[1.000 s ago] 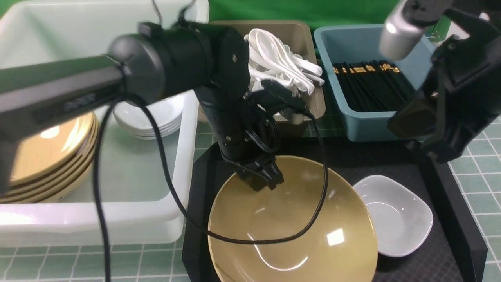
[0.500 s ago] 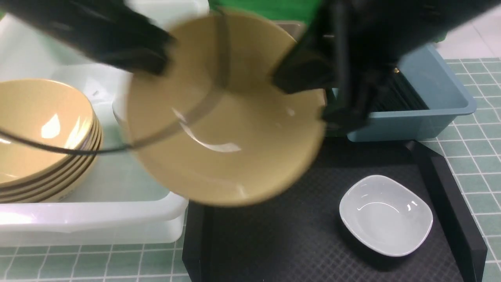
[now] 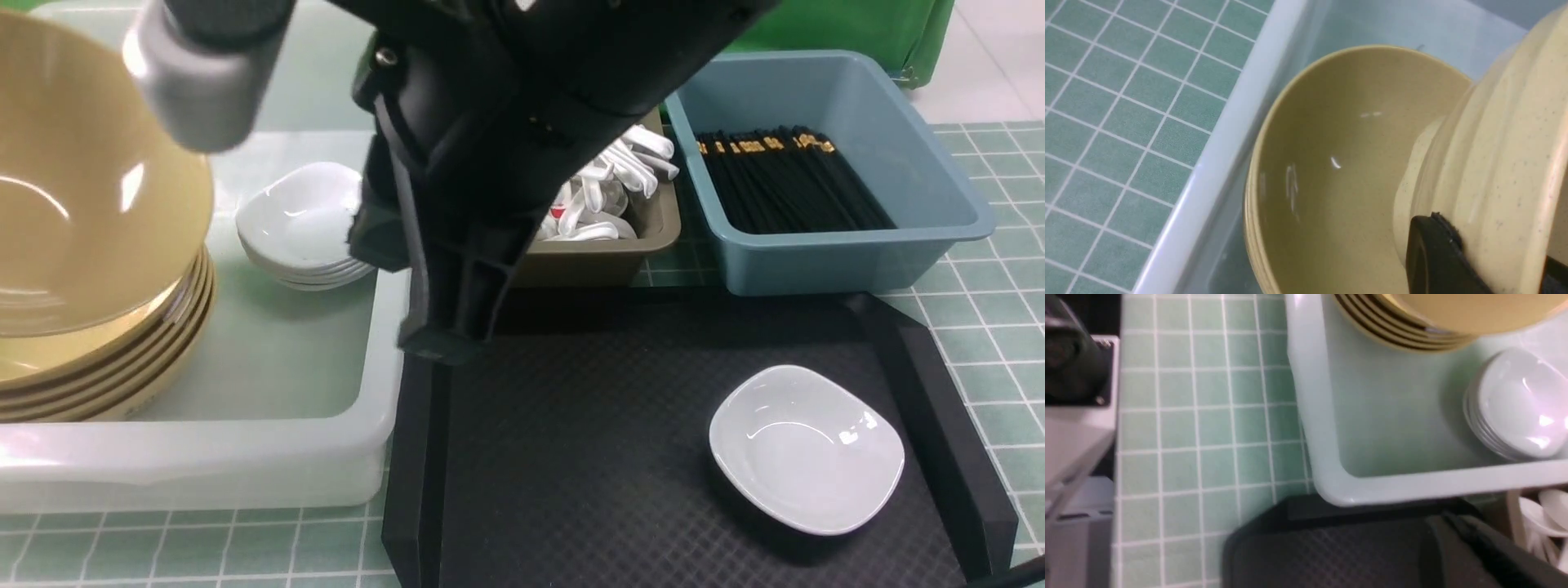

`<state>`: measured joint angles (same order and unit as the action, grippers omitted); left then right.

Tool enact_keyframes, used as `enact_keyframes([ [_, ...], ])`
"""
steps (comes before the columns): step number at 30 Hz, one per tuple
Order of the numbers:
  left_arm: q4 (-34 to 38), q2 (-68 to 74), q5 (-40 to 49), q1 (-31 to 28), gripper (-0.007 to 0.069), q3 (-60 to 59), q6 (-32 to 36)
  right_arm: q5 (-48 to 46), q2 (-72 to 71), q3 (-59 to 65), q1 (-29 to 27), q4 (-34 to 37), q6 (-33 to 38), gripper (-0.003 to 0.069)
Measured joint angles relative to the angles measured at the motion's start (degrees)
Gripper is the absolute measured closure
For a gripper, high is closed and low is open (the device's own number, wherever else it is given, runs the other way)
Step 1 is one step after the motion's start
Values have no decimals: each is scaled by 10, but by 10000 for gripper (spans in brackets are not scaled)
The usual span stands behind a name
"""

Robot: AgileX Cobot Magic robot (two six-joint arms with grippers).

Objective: On blue table put chopsticks spoon bowls plates into blue grey white boxes.
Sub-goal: 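Place the tan bowl onto the bowl stack in the left bin with the left gripper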

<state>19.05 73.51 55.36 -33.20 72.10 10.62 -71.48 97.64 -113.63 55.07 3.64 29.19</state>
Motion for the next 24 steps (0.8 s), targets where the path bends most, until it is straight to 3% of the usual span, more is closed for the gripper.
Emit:
enact_keyframes([
  [6, -10, 85, -29, 0, 599, -1, 1, -8, 0, -1, 0, -49, -1, 613],
  [10, -38, 122, -30, -1, 541, -3, 7, -8, 0, -1, 0, -51, -1, 611],
  [15, -65, 130, -25, -1, 367, -4, 14, -8, 0, -2, 0, -53, -1, 611],
  [20, -79, 102, -8, 9, 72, 27, 15, -8, -1, 4, -19, -53, -20, 610],
  [24, -103, 77, 23, 32, -20, 88, 12, -8, -1, 9, -44, -55, -41, 610],
])
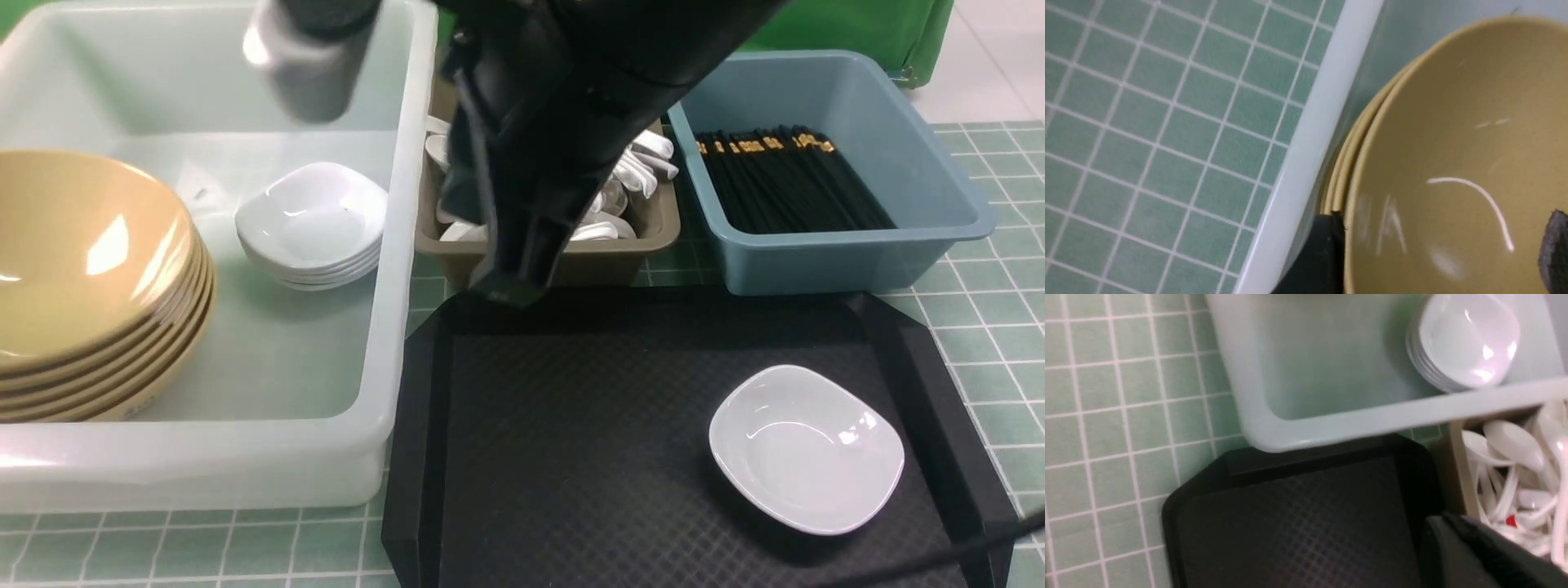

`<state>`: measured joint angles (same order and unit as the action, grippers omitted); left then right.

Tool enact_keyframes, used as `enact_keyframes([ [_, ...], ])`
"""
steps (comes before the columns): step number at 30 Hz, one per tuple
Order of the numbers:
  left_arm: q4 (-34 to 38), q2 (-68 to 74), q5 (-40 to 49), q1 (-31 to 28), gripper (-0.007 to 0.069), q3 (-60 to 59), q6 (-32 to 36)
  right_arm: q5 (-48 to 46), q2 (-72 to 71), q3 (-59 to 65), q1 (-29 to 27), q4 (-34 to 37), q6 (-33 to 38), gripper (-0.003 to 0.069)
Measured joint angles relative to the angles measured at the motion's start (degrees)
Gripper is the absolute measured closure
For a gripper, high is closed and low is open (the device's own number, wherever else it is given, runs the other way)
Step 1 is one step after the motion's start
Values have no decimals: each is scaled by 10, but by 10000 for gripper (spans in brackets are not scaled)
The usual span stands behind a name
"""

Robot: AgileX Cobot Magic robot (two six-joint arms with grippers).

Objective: On blue table put chopsticks spoon bowls plates into blue grey white boxes.
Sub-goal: 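Place the tan bowl onto the bowl stack in the left bin with the left gripper, then grasp the small white bowl on the black tray by its rim with the left gripper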

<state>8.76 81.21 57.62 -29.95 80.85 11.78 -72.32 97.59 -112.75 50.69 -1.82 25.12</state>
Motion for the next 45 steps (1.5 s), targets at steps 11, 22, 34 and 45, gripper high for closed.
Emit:
enact_keyframes([
  [11, 16, -10, 92, 365, 32, 76, -36, 4, -78, 102, -102, -1, -72, 610],
  [22, 14, 197, -51, 726, 72, 68, -62, 4, -325, 436, -249, -4, -131, 610],
  [34, 58, 368, -195, 786, 79, 68, -73, 4, -470, 576, -317, -8, -133, 610],
  [45, 99, 399, -239, 785, 501, 68, -74, 40, -475, 576, -317, 1, -134, 610],
])
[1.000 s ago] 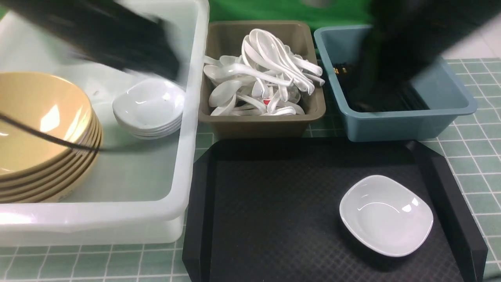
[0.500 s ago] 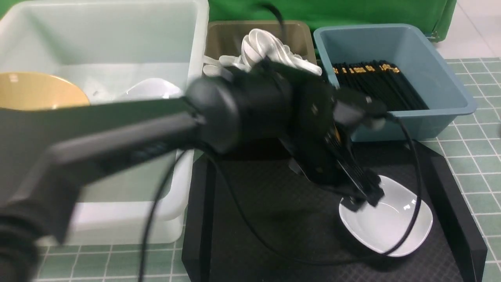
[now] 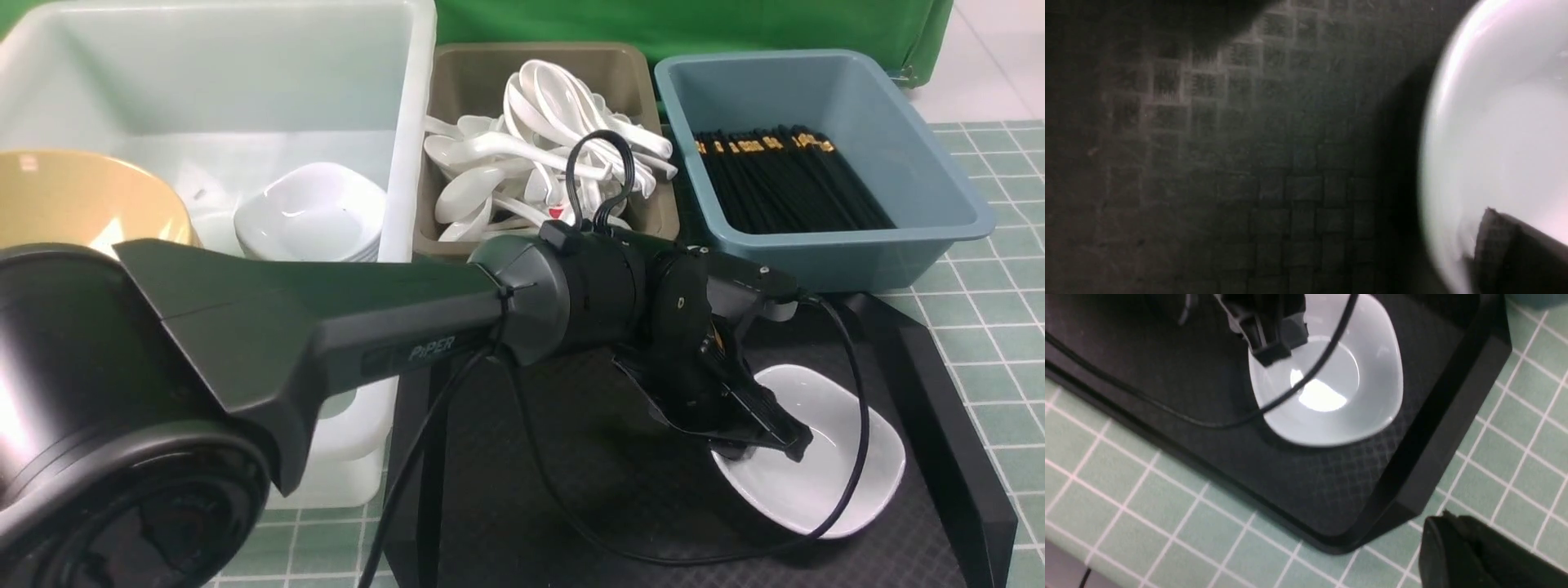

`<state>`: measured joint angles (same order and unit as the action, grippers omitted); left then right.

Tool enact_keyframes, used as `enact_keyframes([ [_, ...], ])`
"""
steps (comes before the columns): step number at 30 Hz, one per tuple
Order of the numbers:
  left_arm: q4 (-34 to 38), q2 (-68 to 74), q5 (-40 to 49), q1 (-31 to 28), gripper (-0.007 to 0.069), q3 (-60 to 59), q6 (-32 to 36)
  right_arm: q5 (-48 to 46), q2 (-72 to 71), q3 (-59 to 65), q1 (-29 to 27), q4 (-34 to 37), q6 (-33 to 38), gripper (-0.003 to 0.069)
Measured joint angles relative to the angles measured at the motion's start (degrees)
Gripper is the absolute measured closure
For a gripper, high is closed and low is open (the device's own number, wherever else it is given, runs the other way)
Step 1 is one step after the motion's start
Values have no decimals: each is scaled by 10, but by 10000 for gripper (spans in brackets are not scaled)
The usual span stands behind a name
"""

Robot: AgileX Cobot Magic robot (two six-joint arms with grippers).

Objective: On blue table put chopsticks spoon bowls plates into blue grey white boxes.
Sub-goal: 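Grasp the small white bowl on the black tray by its rim with the left gripper, then place the white bowl into the white bin with the other dishes with the left gripper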

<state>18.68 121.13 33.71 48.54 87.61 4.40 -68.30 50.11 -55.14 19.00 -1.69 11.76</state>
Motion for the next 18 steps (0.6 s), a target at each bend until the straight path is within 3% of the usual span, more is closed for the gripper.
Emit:
enact_keyframes([
  [2, 8, -4, -2, 0, 575, 7, 2, 9, 0, 0, 0, 5, 0, 610],
  [10, -61, -55, 126, -40, 620, 69, 16, 22, 27, -48, 0, 24, 20, 610],
  [16, -126, -211, 153, -137, 620, 86, 18, 32, 116, -153, 3, 118, 92, 610],
  [18, -141, -272, 178, -202, 620, 85, 22, 35, 171, -218, 30, 144, 113, 610],
])
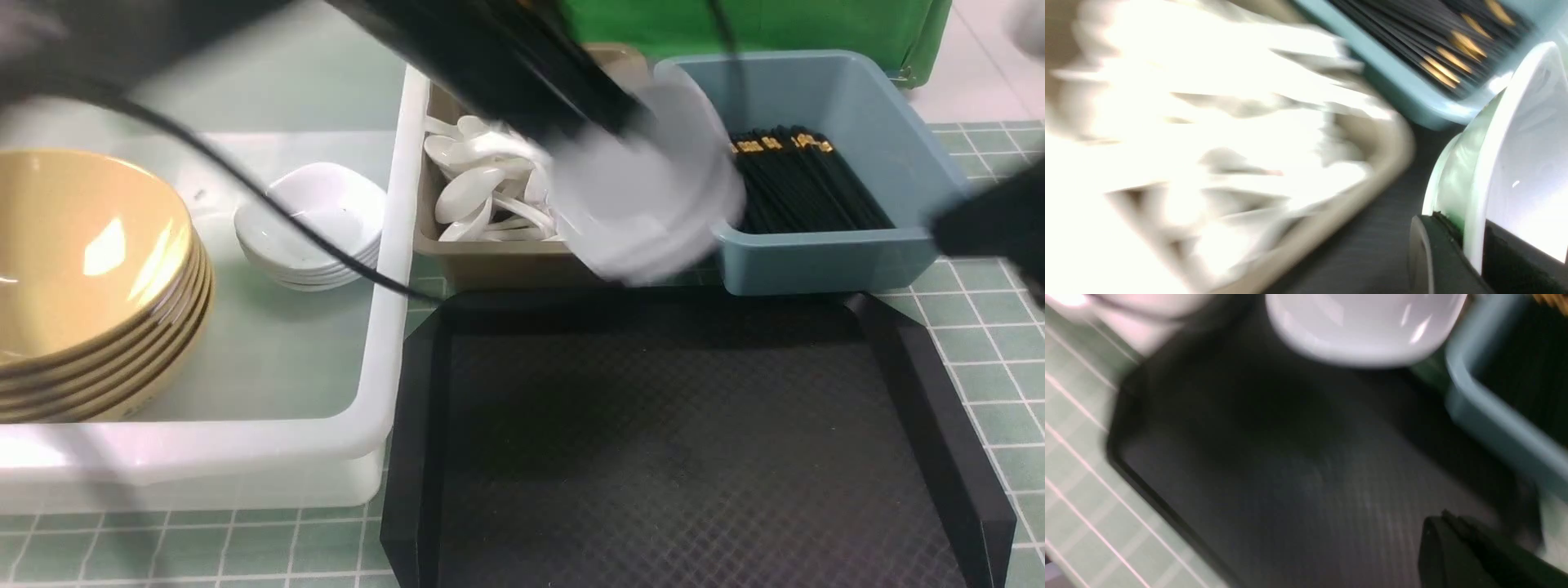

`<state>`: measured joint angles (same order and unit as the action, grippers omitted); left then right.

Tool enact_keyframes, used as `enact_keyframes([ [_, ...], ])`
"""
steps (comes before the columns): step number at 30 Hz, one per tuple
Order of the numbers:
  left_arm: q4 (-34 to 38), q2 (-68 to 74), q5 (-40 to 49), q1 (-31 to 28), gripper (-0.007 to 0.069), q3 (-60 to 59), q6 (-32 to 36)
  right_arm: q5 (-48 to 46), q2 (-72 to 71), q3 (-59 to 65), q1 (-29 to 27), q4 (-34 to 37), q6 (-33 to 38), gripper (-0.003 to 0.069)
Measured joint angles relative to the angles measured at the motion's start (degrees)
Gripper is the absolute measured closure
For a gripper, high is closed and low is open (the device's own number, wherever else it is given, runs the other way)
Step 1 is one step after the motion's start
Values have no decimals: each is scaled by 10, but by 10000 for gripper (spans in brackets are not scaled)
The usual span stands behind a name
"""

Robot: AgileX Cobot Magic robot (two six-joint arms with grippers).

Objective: On blue table put chopsticks spoon bowls plates into blue grey white boxes.
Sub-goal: 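Place the white bowl into the white bin with the other dishes with the left gripper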

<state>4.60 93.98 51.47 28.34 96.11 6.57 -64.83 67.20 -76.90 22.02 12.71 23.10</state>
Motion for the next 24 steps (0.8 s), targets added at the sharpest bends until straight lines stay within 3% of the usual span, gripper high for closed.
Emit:
enact_keyframes([
  [4, -4, -55, 28, -137, 621, -23, 1, 3, 90, -104, 88, 3, 11, 610],
  [5, -4, -57, 29, -143, 621, -25, 1, 4, 98, -109, 93, 2, 11, 610],
  [7, 1, -54, 28, -212, 621, -42, 1, 7, 154, -173, 158, -18, 11, 610],
  [11, 19, -28, 9, -283, 621, -65, 16, 7, 208, -228, 206, -52, 11, 610],
  [14, 43, 20, -23, -308, 621, -69, 58, 7, 264, -273, 222, -63, 10, 610],
  [24, 100, 152, -98, -308, 614, -69, 156, -19, 339, -315, 223, -73, 10, 607],
])
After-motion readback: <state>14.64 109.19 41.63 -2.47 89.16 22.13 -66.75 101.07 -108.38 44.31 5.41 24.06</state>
